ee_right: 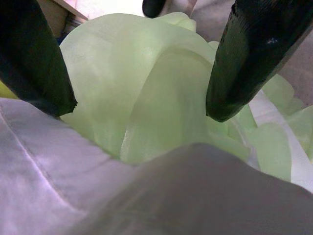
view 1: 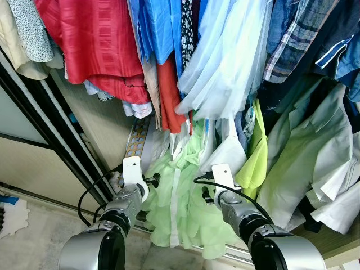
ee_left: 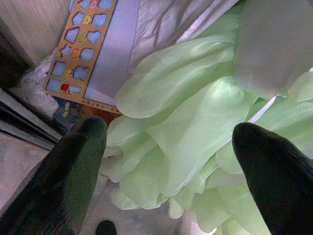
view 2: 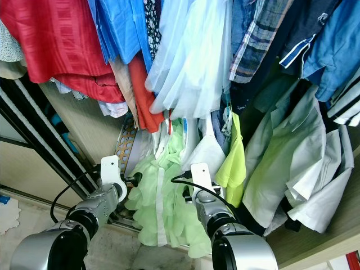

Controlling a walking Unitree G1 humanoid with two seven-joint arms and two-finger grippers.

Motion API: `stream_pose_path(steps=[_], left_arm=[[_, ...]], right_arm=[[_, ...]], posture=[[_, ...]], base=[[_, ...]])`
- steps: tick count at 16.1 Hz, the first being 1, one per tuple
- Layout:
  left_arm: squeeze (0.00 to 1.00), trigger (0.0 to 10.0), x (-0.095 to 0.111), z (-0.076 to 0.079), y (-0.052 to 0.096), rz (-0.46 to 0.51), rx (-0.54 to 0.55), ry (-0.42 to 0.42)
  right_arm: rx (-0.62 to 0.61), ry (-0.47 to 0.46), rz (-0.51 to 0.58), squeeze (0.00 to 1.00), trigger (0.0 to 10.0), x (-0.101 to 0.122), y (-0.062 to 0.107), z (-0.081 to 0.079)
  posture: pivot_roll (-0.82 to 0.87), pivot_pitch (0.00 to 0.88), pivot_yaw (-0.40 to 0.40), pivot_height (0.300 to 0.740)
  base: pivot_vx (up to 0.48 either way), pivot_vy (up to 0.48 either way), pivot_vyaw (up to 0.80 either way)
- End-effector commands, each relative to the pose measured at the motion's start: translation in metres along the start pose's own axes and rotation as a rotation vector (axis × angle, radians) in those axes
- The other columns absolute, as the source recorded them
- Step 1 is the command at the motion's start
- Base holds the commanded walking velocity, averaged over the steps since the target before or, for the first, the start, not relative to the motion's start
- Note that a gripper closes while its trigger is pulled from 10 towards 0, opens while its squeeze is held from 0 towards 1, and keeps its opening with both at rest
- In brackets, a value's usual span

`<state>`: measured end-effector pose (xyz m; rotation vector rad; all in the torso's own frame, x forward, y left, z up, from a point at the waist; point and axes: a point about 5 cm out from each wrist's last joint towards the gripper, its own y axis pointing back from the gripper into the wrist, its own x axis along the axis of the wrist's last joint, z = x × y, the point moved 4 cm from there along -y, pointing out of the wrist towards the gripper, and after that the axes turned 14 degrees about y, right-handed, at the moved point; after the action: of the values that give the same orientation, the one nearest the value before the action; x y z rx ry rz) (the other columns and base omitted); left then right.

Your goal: Clean up the room

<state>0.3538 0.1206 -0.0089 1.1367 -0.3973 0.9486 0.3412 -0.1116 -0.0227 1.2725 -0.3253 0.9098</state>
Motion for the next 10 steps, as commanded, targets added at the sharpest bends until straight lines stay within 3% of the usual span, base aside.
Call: stream_pose_path(steps=[1,2,3,5,6,9,10], left_arm=[[0.0,10.0,0.098,0.004,0.005,0.273,0.031,-0.01],[0.0,10.0,0.07,-0.01,0.003,0.202,0.189,-0.084],[0.0,10.0,0.054,-0.016,0.002,0.164,0.226,-0.109],[0.0,10.0,0.018,-0.027,0.003,0.079,0.213,-0.024],[0.0,10.0,-0.023,-0.033,0.006,-0.026,0.127,0.079],[0.0,10.0,-0.031,-0.036,0.007,-0.054,0.142,0.069],[0.0,10.0,-0.022,-0.028,0.005,-0.026,0.105,0.005]], right_arm=[[0.074,-0.291,0.138,0.0,10.0,0.051,0.002,0.031],[0.112,-0.344,0.087,0.0,10.0,0.036,0.001,0.006],[0.101,-0.386,0.052,0.0,10.0,0.023,0.001,-0.001],[0.092,-0.306,-0.029,0.0,10.0,-0.008,0.001,-0.013],[0.106,-0.237,-0.08,0.0,10.0,-0.027,0.002,-0.016],[0.098,-0.225,-0.084,0.0,10.0,-0.03,0.001,-0.013],[0.099,-0.212,-0.07,0.0,10.0,-0.027,0.001,-0.012]], posture=[[-0.01,0.0,0.069,0.74],[-0.02,0.0,0.058,0.74],[-0.02,0.0,0.051,0.74],[-0.04,0.0,0.037,0.74],[-0.06,0.0,0.026,0.74],[-0.06,0.0,0.026,0.74],[-0.04,0.0,0.024,0.74]], base=[[0.0,0.0,0.0],[0.0,0.0,0.0],[0.0,0.0,0.0],[0.0,0.0,0.0],[0.0,0.0,0.0],[0.0,0.0,0.0],[0.0,0.0,0.0]])
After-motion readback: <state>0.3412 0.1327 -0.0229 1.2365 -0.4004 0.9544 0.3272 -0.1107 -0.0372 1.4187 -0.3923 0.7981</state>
